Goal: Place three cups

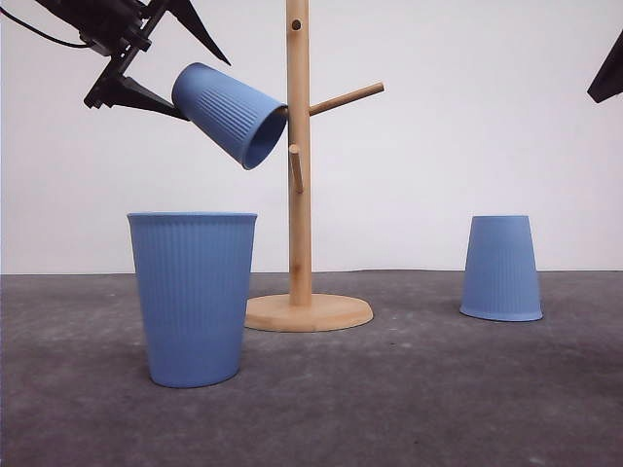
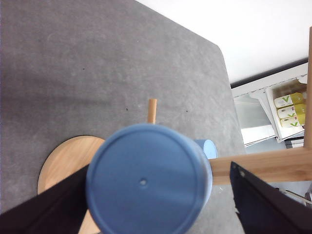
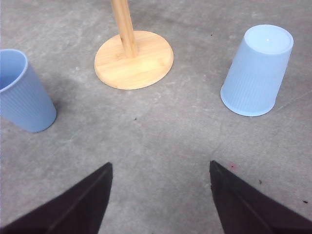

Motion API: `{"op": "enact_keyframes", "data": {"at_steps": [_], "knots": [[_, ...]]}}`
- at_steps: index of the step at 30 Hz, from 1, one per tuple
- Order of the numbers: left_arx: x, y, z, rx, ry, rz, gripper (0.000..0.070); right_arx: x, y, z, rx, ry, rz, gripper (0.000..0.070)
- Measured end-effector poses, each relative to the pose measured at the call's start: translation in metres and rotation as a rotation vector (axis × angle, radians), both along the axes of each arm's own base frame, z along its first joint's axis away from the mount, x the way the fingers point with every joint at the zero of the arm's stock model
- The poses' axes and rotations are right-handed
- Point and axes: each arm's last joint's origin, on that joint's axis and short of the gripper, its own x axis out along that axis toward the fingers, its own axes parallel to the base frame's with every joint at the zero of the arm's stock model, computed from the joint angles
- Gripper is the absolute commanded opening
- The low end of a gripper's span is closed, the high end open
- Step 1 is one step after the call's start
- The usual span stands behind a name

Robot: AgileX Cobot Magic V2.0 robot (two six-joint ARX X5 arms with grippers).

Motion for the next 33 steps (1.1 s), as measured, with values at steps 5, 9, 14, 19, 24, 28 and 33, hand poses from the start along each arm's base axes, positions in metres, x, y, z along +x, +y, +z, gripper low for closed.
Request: {"op": "enact_keyframes", "data": {"at_steps": [5,9,14,19,24,28,33], "knots": [[-0.0001,0.0,0.0,0.0,0.001,-0.001,0.0559,0.0,0.0,-0.0001,0.0,0.0,0.0,0.0399],[-0.0006,0.0,-0.0007,0.0,0.009,-0.005,0.0566,0.0,0.0,0.0,0.0,0.0,0.0,0.0399],[-0.0025,0.0002,-0.003,0.015,0.025,-0.018,0.0608,0.0,0.0,0.0,0.0,0.0,0.0,0.0399],[-0.003,0.0003,-0.0037,0.031,0.014,-0.032,0.0661,0.0,0.0,0.0,0.0,0.0,0.0,0.0399],[-0.003,0.0003,-0.0036,0.04,0.002,-0.04,0.0681,0.0,0.0,0.0,0.0,0.0,0.0,0.0399],[-0.0038,0.0009,-0.0048,0.056,-0.001,-0.052,0.0688,0.0,0.0,0.0,0.0,0.0,0.0,0.0399],[-0.0064,0.0077,-0.0088,0.097,0.014,-0.068,0.07,0.0,0.0,0.0,0.0,0.0,0.0,0.0399]]}}
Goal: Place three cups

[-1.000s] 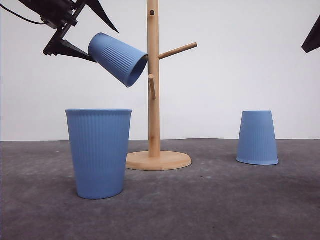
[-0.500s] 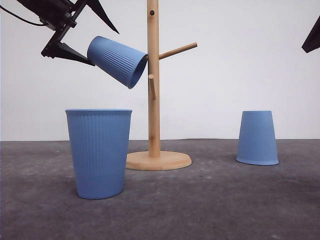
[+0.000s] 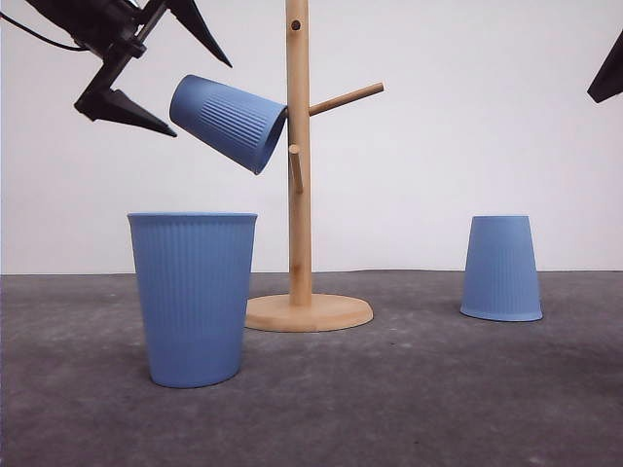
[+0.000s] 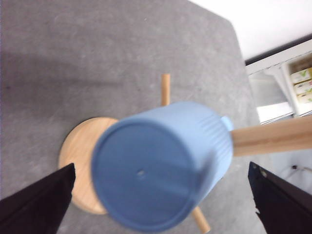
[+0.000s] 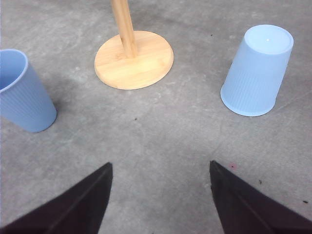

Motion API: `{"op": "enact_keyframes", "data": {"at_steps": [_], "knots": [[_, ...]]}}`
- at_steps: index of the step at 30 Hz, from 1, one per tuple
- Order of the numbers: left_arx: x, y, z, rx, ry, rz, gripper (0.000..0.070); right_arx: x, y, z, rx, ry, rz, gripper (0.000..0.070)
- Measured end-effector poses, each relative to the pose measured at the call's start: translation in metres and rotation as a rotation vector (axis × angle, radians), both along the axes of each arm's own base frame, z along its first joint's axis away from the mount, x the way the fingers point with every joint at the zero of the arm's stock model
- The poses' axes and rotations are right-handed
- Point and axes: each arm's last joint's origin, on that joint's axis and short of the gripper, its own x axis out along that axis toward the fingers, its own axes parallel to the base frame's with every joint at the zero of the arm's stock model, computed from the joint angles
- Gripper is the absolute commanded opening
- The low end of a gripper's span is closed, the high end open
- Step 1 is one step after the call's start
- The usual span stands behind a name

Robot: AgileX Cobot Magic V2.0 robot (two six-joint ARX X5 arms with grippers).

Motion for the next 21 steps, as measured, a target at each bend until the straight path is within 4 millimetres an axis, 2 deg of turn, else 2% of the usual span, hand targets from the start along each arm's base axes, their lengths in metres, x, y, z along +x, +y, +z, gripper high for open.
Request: {"op": "enact_keyframes", "data": {"at_steps": [7,8,11,16,19,21], "knots": [[-0.011,0.011,0.003,0.057,0.016,-0.01,0.07,0.0,0.0,0.0,0.0,0.0,0.0,0.0399],[-0.017,0.012,0.008,0.076,0.01,-0.012,0.0689,0.0,0.0,0.0,0.0,0.0,0.0,0.0399],[-0.037,0.016,0.024,0.146,-0.024,-0.003,0.0591,0.0,0.0,0.0,0.0,0.0,0.0,0.0399],[-0.07,0.022,0.053,0.261,-0.134,0.034,0.0511,0.0,0.0,0.0,0.0,0.0,0.0,0.0399],[-0.091,0.024,0.062,0.317,-0.208,0.064,0.0505,0.0,0.0,0.0,0.0,0.0,0.0,0.0399],[-0.106,0.026,0.06,0.345,-0.255,0.092,0.0505,0.0,0.0,0.0,0.0,0.0,0.0,0.0399]]}}
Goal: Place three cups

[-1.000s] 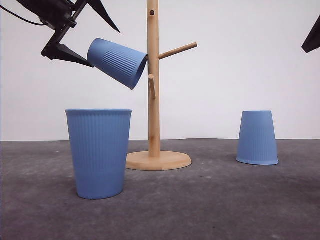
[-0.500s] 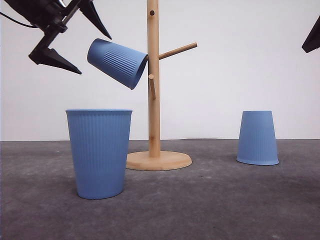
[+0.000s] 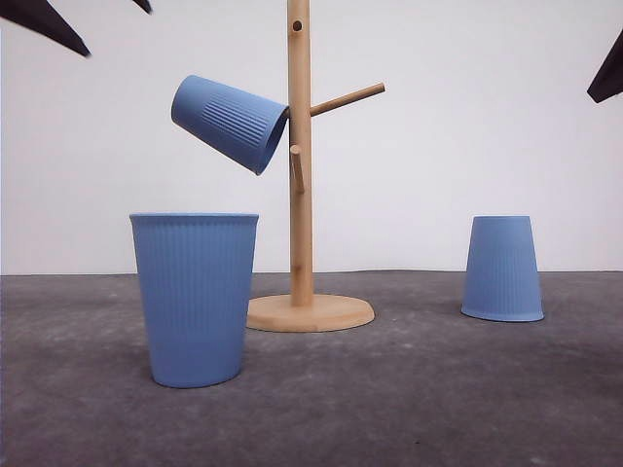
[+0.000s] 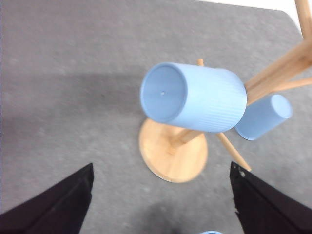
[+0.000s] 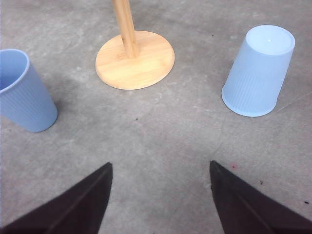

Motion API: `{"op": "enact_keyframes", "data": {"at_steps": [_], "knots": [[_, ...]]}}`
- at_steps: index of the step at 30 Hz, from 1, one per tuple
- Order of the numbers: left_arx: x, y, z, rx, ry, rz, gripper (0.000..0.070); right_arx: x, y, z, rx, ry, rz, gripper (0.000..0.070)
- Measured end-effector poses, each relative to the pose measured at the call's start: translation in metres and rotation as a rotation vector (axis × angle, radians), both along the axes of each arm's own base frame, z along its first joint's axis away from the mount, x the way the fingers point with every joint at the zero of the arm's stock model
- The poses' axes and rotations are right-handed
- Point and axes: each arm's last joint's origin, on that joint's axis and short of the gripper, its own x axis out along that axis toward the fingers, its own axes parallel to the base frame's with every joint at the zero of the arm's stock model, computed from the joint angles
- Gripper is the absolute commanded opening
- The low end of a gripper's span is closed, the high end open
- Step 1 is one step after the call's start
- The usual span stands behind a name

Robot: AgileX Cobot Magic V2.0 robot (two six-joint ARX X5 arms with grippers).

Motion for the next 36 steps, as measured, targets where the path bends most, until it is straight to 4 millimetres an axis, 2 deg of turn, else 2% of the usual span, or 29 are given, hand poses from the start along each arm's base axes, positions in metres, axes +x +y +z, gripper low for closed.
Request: {"op": "enact_keyframes", "data": {"at_steps": [6,12,17,19,22,28,36], "knots": [[-0.04,0.006,-0.03,0.029,-0.144,0.069,0.0504,0.0,0.0,0.0,0.0,0.0,0.0,0.0399],[-0.07,0.01,-0.08,0.027,-0.189,0.082,0.0504,0.0,0.0,0.0,0.0,0.0,0.0,0.0399],[-0.084,0.012,-0.123,0.042,-0.093,0.08,0.0504,0.0,-0.001,0.0,-0.004,0.003,-0.026,0.0399],[-0.086,0.012,-0.132,0.045,-0.07,0.079,0.0504,0.001,-0.001,-0.002,0.005,0.028,-0.052,0.0399],[-0.087,0.012,-0.134,0.047,-0.061,0.079,0.0505,0.006,0.0,-0.003,0.025,0.123,-0.104,0.0399],[-0.088,0.012,-0.133,0.046,-0.064,0.079,0.0505,0.041,0.001,0.01,0.051,0.32,-0.214,0.0402],[-0.088,0.012,-0.133,0.046,-0.062,0.08,0.0505,0.113,0.001,0.033,0.016,0.403,-0.266,0.0458]]}}
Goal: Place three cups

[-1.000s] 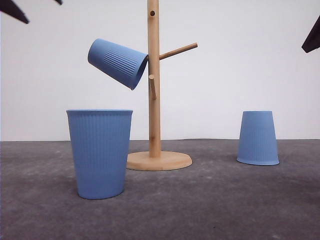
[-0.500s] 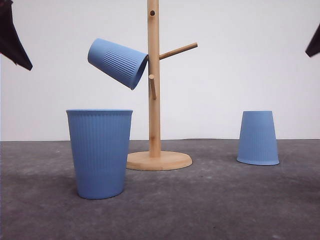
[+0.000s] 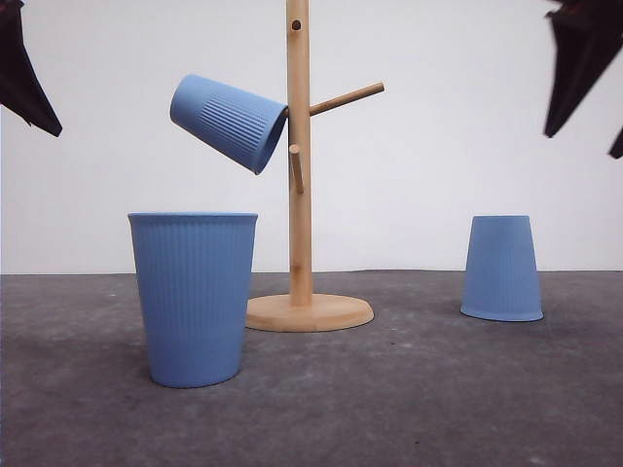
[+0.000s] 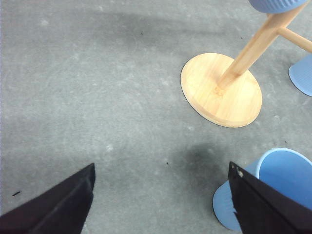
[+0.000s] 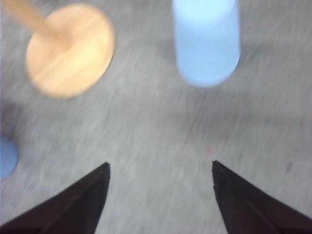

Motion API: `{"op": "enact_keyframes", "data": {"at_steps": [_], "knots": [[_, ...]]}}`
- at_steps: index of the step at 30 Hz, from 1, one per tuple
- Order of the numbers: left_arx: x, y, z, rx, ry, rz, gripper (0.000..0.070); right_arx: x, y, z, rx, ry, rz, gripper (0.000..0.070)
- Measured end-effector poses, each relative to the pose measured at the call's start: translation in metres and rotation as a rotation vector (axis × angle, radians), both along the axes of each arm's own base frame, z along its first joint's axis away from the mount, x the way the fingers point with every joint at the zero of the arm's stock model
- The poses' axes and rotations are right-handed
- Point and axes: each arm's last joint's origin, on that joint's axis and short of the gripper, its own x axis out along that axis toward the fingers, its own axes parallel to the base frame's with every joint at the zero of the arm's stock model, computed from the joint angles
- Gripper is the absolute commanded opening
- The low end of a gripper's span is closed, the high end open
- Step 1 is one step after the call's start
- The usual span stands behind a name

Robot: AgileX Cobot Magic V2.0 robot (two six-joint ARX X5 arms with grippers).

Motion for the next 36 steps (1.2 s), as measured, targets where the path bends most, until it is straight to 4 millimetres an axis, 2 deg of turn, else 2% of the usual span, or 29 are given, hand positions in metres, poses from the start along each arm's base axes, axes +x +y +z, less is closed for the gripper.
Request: {"op": "enact_keyframes", "data": {"at_steps": [6,9,12,18,23,25,28,30,36], "knots": [[0.0,0.0,0.0,0.0,0.0,0.0,0.0505,0.057,0.003,0.003,-0.036,-0.002,0.026,0.0545],[0.0,0.0,0.0,0.0,0.0,0.0,0.0505,0.084,0.007,-0.001,-0.05,-0.012,0.042,0.0603],[0.0,0.0,0.0,0.0,0.001,0.0,0.0505,0.106,0.009,-0.007,-0.067,-0.024,0.049,0.0622],[0.0,0.0,0.0,0.0,0.001,0.0,0.0505,0.137,0.012,-0.032,-0.103,-0.04,0.039,0.0623],[0.0,0.0,0.0,0.0,0.001,0.0,0.0505,0.151,0.013,-0.059,-0.117,0.01,0.034,0.0621],[0.0,0.0,0.0,0.0,0.001,0.0,0.0505,0.154,0.013,-0.067,-0.12,0.03,0.035,0.061],[0.0,0.0,0.0,0.0,0.001,0.0,0.0505,0.157,0.013,-0.074,-0.129,0.045,0.03,0.0529],[0.0,0.0,0.0,0.0,0.001,0.0,0.0505,0.158,0.013,-0.075,-0.13,0.044,0.029,0.0471],[0.0,0.0,0.0,-0.001,0.003,0.001,0.0505,0.159,0.013,-0.074,-0.129,0.026,0.028,0.0358]]}}
